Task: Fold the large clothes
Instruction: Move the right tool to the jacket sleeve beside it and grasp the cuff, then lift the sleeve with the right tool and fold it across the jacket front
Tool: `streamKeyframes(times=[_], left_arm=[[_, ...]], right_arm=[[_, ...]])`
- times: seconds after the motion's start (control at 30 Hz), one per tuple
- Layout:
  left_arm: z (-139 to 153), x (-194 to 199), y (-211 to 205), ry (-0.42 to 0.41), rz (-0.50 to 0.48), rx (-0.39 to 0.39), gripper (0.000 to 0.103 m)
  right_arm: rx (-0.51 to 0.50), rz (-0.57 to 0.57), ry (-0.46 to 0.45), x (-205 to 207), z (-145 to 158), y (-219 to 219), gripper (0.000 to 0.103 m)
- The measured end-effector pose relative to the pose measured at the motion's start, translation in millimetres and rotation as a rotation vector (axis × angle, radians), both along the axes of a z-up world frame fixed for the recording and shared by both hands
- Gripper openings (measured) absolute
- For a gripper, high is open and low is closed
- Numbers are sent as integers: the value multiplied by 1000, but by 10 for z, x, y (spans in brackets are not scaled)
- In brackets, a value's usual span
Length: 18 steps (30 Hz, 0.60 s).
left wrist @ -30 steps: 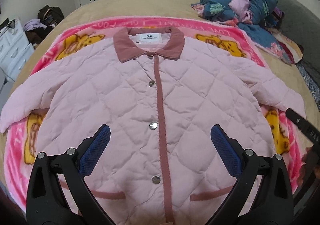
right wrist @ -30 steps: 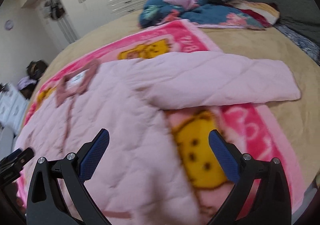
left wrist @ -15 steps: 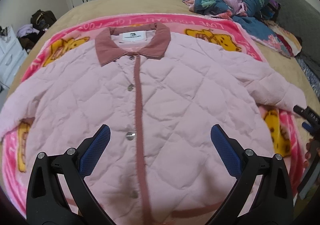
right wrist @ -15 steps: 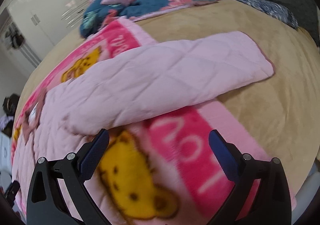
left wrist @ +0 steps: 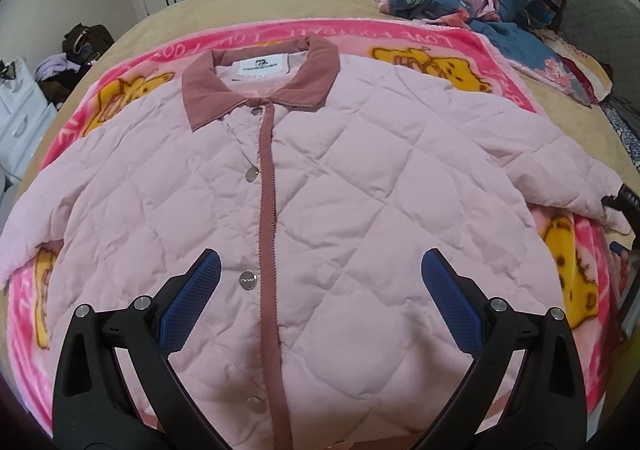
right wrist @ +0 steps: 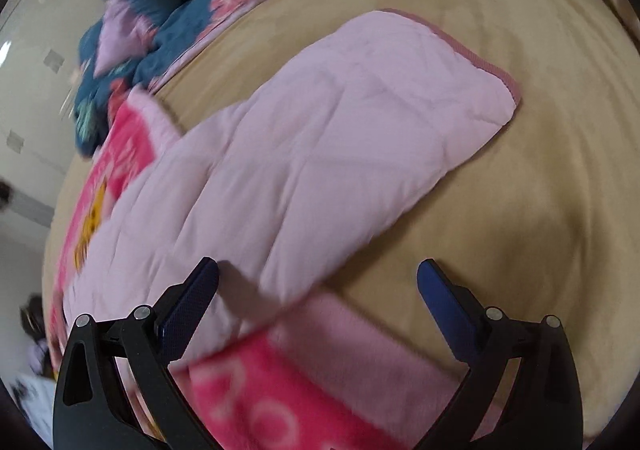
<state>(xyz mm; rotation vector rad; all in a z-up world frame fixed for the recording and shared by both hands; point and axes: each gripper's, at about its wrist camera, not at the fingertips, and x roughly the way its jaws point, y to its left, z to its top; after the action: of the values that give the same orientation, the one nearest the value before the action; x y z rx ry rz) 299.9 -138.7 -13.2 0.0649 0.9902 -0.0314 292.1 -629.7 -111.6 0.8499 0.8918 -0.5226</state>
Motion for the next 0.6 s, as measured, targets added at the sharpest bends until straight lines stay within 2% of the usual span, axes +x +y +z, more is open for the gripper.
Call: streamKeyframes(times=[0.17, 0.23, 0.27, 0.3, 0.33, 0.4, 0.5, 0.6], left_arm=[[-16, 60, 86, 8, 14, 10, 94], [5, 86, 137, 7, 16, 7, 94], [17, 100, 166, 6, 18, 8, 94], [29, 112, 198, 4, 21, 8, 94], [52, 132, 254, 2, 28, 5, 94], [89, 157, 345, -6, 44, -4, 94], [152, 207, 512, -13, 70, -17, 94], [243, 224, 665, -40, 95, -6, 94]], right_arm=[[61, -90, -90, 72, -65, -294, 99], [98, -138, -131, 79, -121, -449, 90], [115, -160, -146, 74, -157, -517, 81], [127, -176, -156, 66, -185, -556, 67], [148, -200, -174, 36, -209, -607, 62], [184, -192, -235, 28, -168, -657, 35], [78, -117, -279, 109, 144, -564, 22], [-5, -43, -346, 220, 559, -419, 21]])
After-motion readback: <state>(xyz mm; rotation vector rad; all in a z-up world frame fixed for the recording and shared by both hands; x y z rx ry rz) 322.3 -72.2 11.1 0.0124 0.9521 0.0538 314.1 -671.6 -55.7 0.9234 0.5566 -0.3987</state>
